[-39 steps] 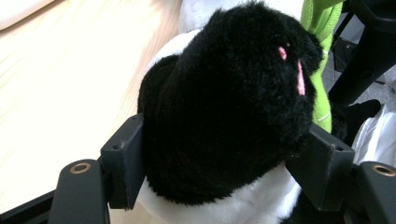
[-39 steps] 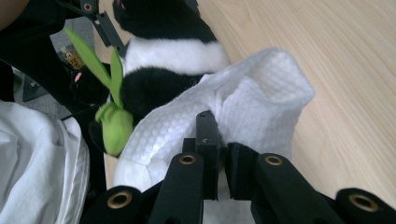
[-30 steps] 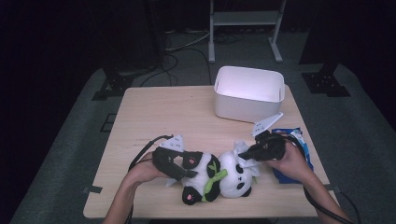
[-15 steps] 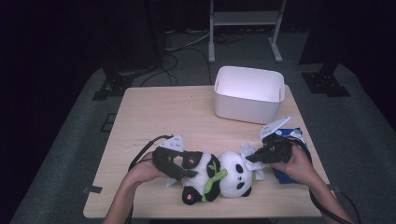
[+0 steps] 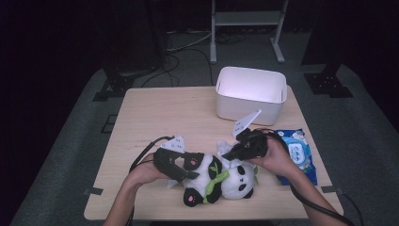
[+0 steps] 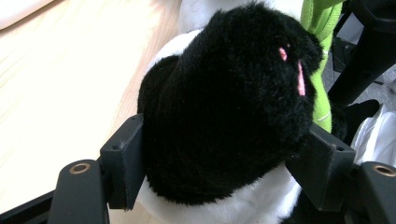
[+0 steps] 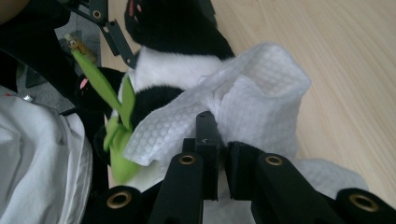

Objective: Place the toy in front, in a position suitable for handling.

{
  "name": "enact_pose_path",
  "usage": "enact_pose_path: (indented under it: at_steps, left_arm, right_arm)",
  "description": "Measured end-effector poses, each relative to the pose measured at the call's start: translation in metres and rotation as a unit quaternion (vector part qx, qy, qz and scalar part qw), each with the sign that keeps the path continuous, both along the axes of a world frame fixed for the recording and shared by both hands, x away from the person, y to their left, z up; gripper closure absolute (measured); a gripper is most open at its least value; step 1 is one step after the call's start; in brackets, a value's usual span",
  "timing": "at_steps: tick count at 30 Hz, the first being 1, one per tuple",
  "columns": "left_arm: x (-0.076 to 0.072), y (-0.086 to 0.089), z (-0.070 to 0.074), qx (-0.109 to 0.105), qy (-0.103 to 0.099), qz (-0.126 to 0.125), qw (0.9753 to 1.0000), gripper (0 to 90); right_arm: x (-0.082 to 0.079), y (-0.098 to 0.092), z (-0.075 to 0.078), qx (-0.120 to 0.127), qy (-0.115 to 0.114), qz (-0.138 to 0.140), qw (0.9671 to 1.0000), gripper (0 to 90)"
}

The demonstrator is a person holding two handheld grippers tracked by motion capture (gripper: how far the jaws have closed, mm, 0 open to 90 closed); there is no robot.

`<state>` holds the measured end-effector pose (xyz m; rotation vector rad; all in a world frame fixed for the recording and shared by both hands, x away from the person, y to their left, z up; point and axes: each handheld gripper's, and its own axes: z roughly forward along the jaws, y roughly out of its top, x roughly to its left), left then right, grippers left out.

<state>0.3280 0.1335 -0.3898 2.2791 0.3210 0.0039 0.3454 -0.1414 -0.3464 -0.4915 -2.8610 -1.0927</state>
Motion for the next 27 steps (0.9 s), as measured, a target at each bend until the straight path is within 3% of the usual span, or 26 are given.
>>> enact_pose_path:
  at_steps: [7, 18, 27]
  left_arm:
    - [0.000, 0.001, 0.000, 0.002, -0.001, -0.002, 1.0000, 26.7]
    - [0.000, 0.001, 0.000, 0.004, -0.002, -0.002, 1.0000, 26.4]
    - [-0.001, 0.001, -0.001, 0.000, -0.003, -0.003, 1.0000, 26.5]
  right_arm:
    - [0.003, 0.035, -0.005, -0.017, 0.004, 0.032, 0.9993, 84.0]
    - [0.001, 0.067, 0.002, -0.009, -0.003, 0.062, 0.9980, 84.0]
    - [0.000, 0.058, 0.004, -0.012, -0.003, 0.055, 0.9984, 83.9]
